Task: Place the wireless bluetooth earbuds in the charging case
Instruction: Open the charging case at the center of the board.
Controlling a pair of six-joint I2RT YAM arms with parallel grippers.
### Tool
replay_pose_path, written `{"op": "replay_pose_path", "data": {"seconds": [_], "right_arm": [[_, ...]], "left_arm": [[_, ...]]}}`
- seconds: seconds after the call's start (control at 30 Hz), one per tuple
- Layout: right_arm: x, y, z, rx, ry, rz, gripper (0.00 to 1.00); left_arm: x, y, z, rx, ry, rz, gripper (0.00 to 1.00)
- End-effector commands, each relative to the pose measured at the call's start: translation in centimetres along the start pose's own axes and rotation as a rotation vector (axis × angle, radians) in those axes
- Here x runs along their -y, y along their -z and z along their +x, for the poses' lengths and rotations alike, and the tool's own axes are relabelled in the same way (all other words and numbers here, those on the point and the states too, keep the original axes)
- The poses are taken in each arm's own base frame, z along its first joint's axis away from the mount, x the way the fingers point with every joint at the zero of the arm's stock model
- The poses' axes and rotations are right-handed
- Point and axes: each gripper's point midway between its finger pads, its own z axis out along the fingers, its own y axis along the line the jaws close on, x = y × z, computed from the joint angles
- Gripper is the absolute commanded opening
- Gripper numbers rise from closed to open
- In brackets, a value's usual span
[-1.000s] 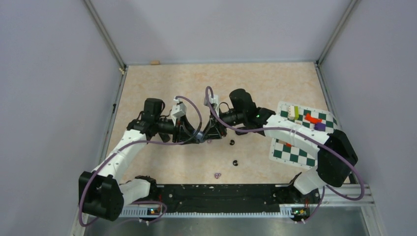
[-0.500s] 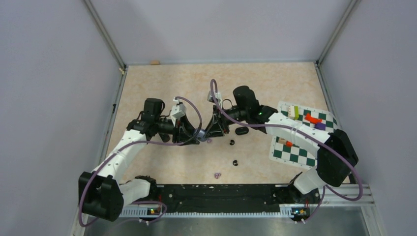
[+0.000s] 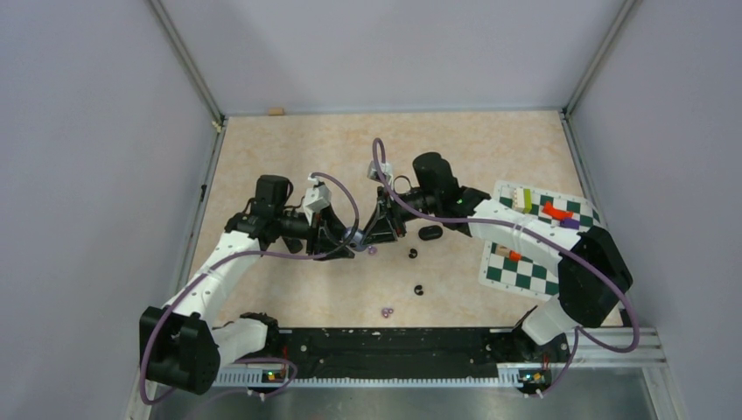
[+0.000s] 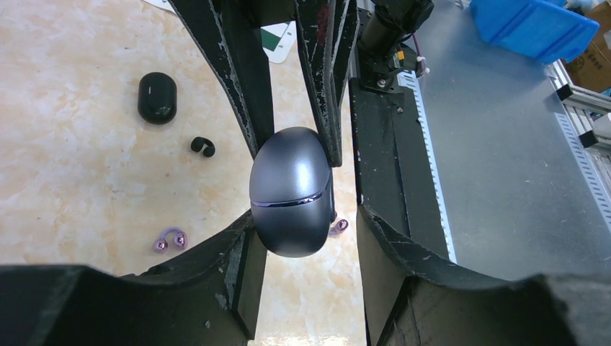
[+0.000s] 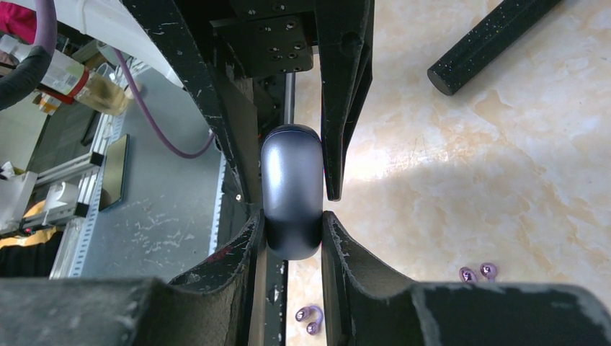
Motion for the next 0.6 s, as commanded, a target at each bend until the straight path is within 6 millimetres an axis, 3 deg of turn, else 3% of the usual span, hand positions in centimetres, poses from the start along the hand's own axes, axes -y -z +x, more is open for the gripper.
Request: {"op": "replay_pose_path", "data": {"seconds": [0.0,0.4,0.57], "right_arm": [[0.30,-0.05,-1.47,0.036,0.039,-0.003,0.15],[0.36,-0.26,-1.34,0.033,0.027,-0.011,0.15],[0.40,-0.30,-1.34,0.033,0.029,-0.010,0.15]], "left_arm": [[0.97,0.13,-1.12,0.030,-0.053,0.037,0.54],[0.95,0.00,-1.06,0.026,-0.051,0.039,0.58],[0.78,-0.10,-0.99,0.022,-0.039,0.039,0.50]]}}
